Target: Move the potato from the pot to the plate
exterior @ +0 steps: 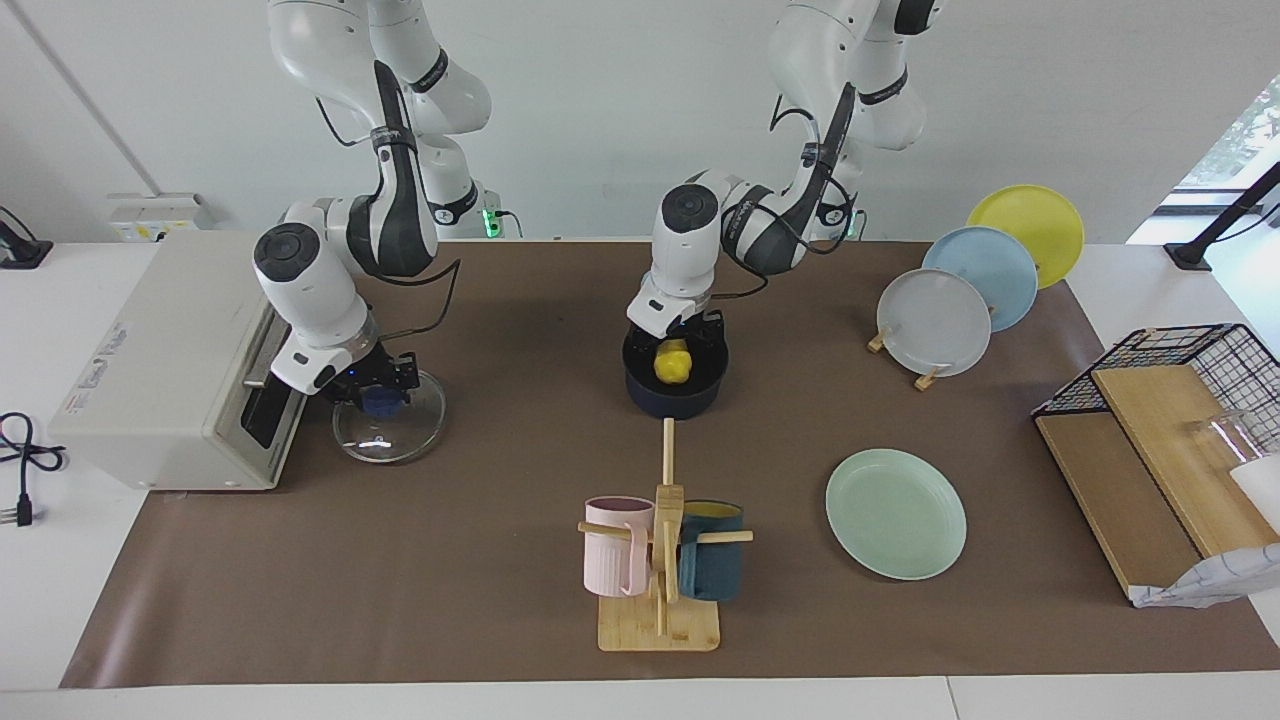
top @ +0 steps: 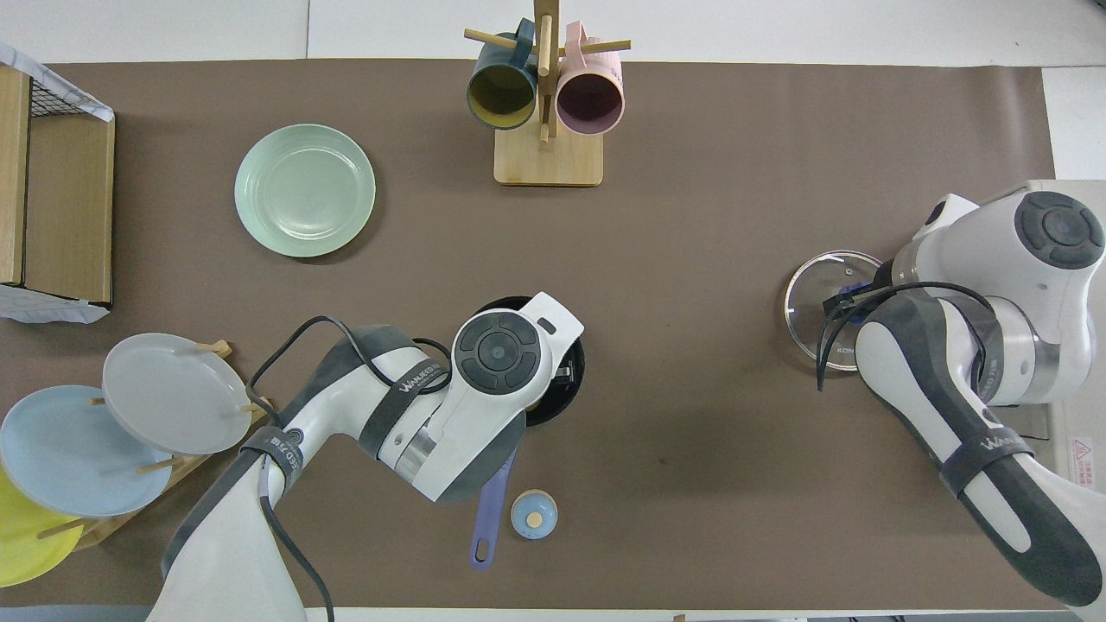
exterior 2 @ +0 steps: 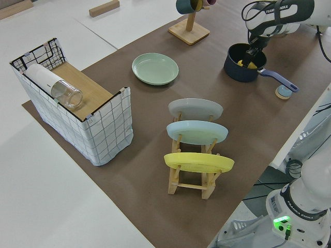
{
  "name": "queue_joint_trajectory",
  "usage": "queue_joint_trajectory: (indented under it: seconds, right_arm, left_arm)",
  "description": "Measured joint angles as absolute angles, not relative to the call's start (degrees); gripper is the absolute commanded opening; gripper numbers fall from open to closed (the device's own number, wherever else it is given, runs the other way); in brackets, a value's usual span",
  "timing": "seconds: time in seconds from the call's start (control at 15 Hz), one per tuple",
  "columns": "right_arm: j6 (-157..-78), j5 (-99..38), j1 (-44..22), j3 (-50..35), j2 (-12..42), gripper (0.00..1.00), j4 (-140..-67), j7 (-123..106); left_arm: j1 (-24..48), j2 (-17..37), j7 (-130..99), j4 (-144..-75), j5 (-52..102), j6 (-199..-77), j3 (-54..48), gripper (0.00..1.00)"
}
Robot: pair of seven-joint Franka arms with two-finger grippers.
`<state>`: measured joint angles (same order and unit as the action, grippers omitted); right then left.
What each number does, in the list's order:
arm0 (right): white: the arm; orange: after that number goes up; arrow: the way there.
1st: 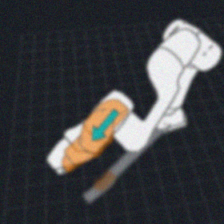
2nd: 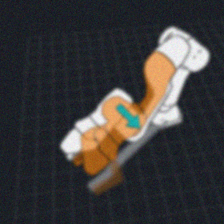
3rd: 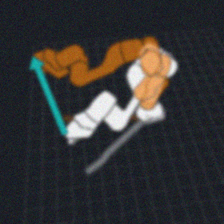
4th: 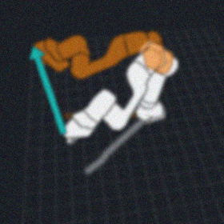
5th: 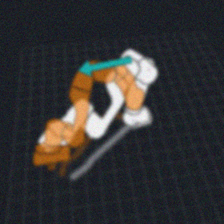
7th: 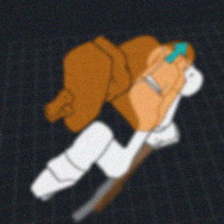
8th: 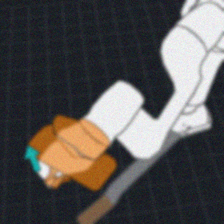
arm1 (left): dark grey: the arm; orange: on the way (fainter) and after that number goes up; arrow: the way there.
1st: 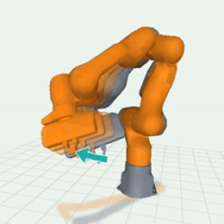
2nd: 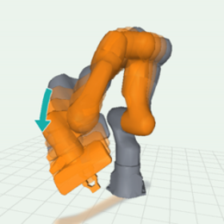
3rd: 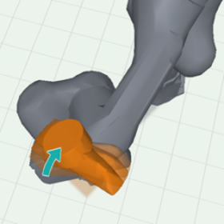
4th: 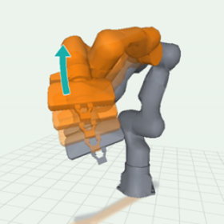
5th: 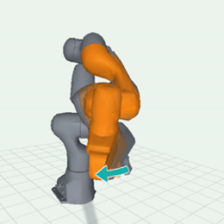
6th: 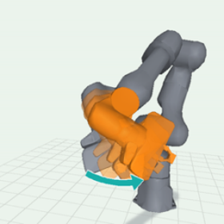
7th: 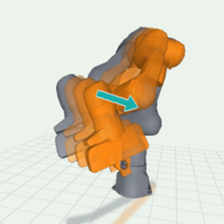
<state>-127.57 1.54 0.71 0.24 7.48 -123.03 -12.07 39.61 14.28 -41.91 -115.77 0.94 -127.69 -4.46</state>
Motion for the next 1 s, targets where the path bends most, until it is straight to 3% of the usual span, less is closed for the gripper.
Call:
queue_joint_trajectory:
  seconds: [0.27, 0.4, 0.47, 0.53, 0.73, 0.8, 1.0]
  right_arm:
    - [-131.5, 1.5, 0.7, 0.0, 7.0, 0.0, -126.0, -12.1]
    - [-131.6, 1.5, 0.7, 0.0, 6.8, 0.49, -126.5, -12.1]
    - [-131.6, 1.5, 0.7, 0.0, 6.7, 0.59, -126.6, -12.1]
    - [-131.6, 1.5, 0.7, 0.0, 6.6, 0.61, -126.6, -12.1]
    - [-131.7, 1.5, 0.7, 0.0, 6.3, 0.93, -126.5, -12.1]
    - [-131.7, 1.5, 0.7, 0.0, 6.2, 1.0, -126.3, -12.1]
    - [-131.5, 1.5, 0.7, 0.1, 5.7, 1.0, -125.1, -12.1]
  left_arm:
    - [40.0, 14.4, -42.5, -116.1, 0.9, -128.5, -4.4, 1.0]
    - [40.0, 14.4, -42.6, -116.1, 0.9, -128.6, -4.4, 0.75]
    - [40.0, 14.4, -42.6, -116.1, 0.9, -128.6, -4.4, 0.58]
    - [40.0, 14.5, -42.6, -116.1, 0.9, -128.6, -4.4, 0.45]
    - [40.1, 14.4, -42.6, -116.1, 0.9, -128.6, -4.4, 0.05]
    - [40.1, 14.4, -42.6, -116.1, 0.9, -128.6, -4.4, 0.01]
    - [40.1, 14.4, -42.6, -116.1, 0.9, -128.6, -4.4, 0.0]
